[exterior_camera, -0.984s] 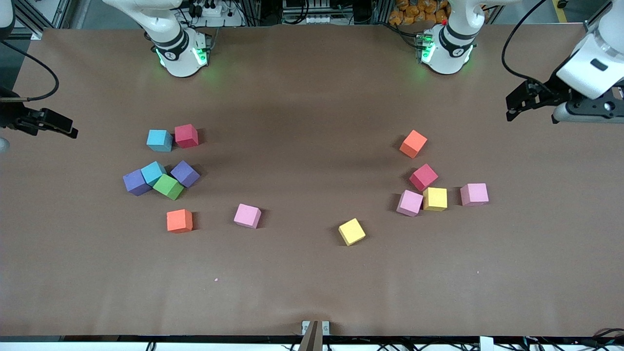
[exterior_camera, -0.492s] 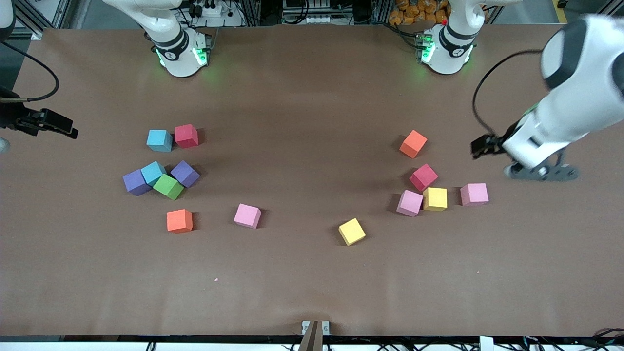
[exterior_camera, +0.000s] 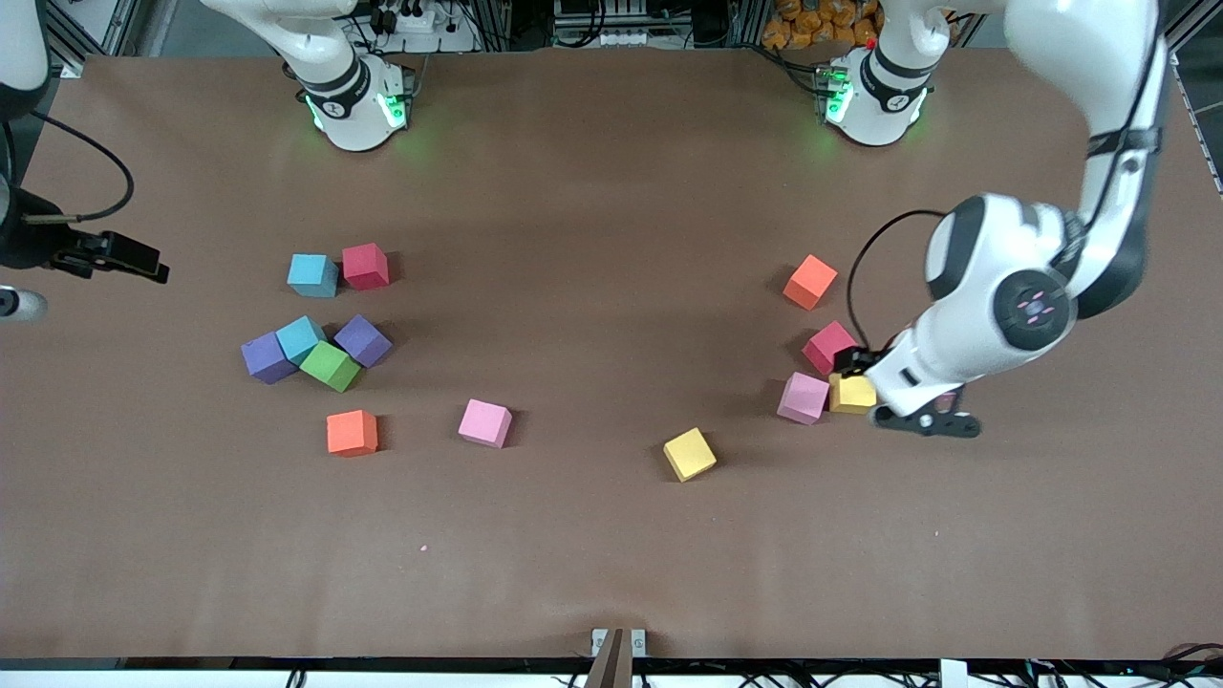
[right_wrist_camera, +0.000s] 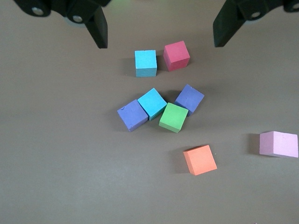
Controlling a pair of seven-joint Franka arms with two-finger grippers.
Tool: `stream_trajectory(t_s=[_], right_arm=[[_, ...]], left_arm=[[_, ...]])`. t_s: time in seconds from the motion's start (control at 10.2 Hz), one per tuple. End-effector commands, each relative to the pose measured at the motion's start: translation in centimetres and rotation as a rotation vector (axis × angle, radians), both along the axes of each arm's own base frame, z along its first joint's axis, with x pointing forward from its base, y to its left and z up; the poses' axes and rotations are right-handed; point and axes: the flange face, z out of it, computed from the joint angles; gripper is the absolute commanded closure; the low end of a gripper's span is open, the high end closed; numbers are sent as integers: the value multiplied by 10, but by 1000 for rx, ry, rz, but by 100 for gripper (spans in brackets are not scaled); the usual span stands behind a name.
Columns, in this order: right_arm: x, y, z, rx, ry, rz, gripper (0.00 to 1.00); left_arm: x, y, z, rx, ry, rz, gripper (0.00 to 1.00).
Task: Form number 2 with 11 blocks
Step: 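Grasp the pink cube with the left gripper while the right gripper grasps the green cube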
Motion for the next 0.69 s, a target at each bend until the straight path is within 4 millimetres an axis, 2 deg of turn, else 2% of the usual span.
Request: stream_trajectory(t_s=[0.0,0.1,0.3,0.39,0.59], right_arm=[[8,9,-5,-14,-1,15,0],[14,9,-14,-14,0,15,0],[25,17,-50,-12,-3,30,0],[28,31,-66,-13,-26,53,0],[42,48,-113,-1,-18,105,0]], left_arm=[[18,-36,-35,-9,-11,-25,0],[20,-42,-50,-13,-18,-17,0],[18,-56,-79,-10,-24,-32,0],[20,-57,-86,0,-39,-46,0],[21,-54,-92,13,-40,-65,0]])
